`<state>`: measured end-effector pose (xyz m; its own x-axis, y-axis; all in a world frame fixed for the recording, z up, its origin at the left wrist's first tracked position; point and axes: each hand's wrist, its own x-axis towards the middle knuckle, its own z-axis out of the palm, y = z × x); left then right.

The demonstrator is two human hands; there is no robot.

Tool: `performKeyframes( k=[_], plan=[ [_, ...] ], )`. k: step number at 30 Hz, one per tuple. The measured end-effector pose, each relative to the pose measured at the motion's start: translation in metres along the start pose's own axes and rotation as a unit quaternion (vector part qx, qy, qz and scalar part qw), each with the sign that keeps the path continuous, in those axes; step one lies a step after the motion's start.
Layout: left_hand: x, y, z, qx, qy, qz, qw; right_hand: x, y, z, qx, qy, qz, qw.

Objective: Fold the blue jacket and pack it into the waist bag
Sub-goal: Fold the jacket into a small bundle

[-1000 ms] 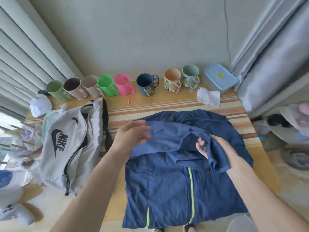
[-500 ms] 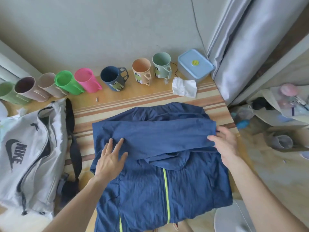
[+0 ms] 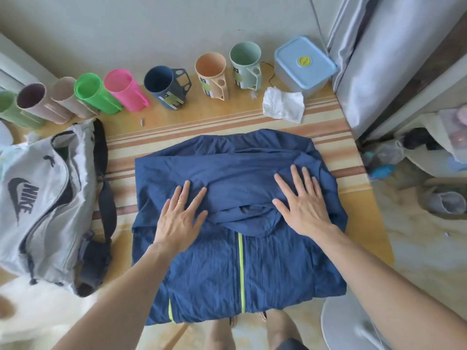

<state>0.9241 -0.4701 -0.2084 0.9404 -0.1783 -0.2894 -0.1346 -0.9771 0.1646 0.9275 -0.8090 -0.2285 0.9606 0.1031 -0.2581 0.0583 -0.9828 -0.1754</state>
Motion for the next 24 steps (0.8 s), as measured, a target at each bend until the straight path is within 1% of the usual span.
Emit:
performKeyframes(
  k=[1, 4, 6, 7, 10, 12, 13, 14, 15, 17, 18, 19, 21, 22, 24],
  plan=[
    [-0.004, 0.000, 0.000, -0.010, 0.006, -0.009, 1.000, -0.004, 0.001, 0.001, 0.008, 0.019, 0.000, 1.000],
    [-0.038, -0.004, -0.005, -0.038, 0.047, -0.049, 0.997, -0.039, -0.006, 0.000, 0.062, 0.113, -0.007, 0.992],
    [-0.078, -0.013, -0.004, -0.036, 0.050, -0.069, 0.996, -0.082, -0.018, 0.007, 0.070, 0.144, -0.024, 0.987],
    [-0.100, -0.019, 0.001, -0.033, 0.040, -0.076, 0.996, -0.107, -0.027, 0.016, 0.065, 0.142, -0.041, 0.987],
    [-0.156, -0.032, 0.024, -0.036, 0.004, -0.078, 0.996, -0.168, -0.057, 0.055, 0.038, 0.093, -0.104, 0.990],
    [-0.180, -0.038, 0.038, -0.037, 0.010, -0.082, 0.996, -0.189, -0.069, 0.074, 0.017, 0.078, -0.103, 0.992],
    [-0.190, -0.039, 0.042, -0.042, 0.020, -0.091, 0.995, -0.196, -0.070, 0.078, 0.029, 0.092, -0.081, 0.992],
    [-0.198, -0.041, 0.045, -0.057, 0.029, -0.104, 0.993, -0.204, -0.070, 0.079, 0.053, 0.123, -0.041, 0.990],
    [-0.206, -0.041, 0.046, -0.080, 0.037, -0.122, 0.989, -0.214, -0.068, 0.080, 0.085, 0.166, 0.016, 0.982],
    [-0.219, -0.041, 0.048, -0.129, 0.059, -0.159, 0.977, -0.234, -0.060, 0.083, 0.145, 0.251, 0.160, 0.944],
    [-0.225, -0.042, 0.050, -0.148, 0.074, -0.171, 0.971, -0.242, -0.053, 0.087, 0.184, 0.265, 0.221, 0.920],
    [-0.230, -0.042, 0.051, -0.164, 0.090, -0.177, 0.966, -0.247, -0.047, 0.091, 0.234, 0.258, 0.262, 0.900],
    [-0.237, -0.043, 0.054, -0.187, 0.105, -0.173, 0.961, -0.246, -0.037, 0.097, 0.338, 0.213, 0.300, 0.866],
    [-0.238, -0.044, 0.055, -0.194, 0.107, -0.166, 0.961, -0.243, -0.035, 0.097, 0.375, 0.197, 0.313, 0.850],
    [-0.236, -0.047, 0.054, -0.218, 0.111, -0.157, 0.957, -0.234, -0.033, 0.093, 0.415, 0.184, 0.331, 0.827]
  ],
)
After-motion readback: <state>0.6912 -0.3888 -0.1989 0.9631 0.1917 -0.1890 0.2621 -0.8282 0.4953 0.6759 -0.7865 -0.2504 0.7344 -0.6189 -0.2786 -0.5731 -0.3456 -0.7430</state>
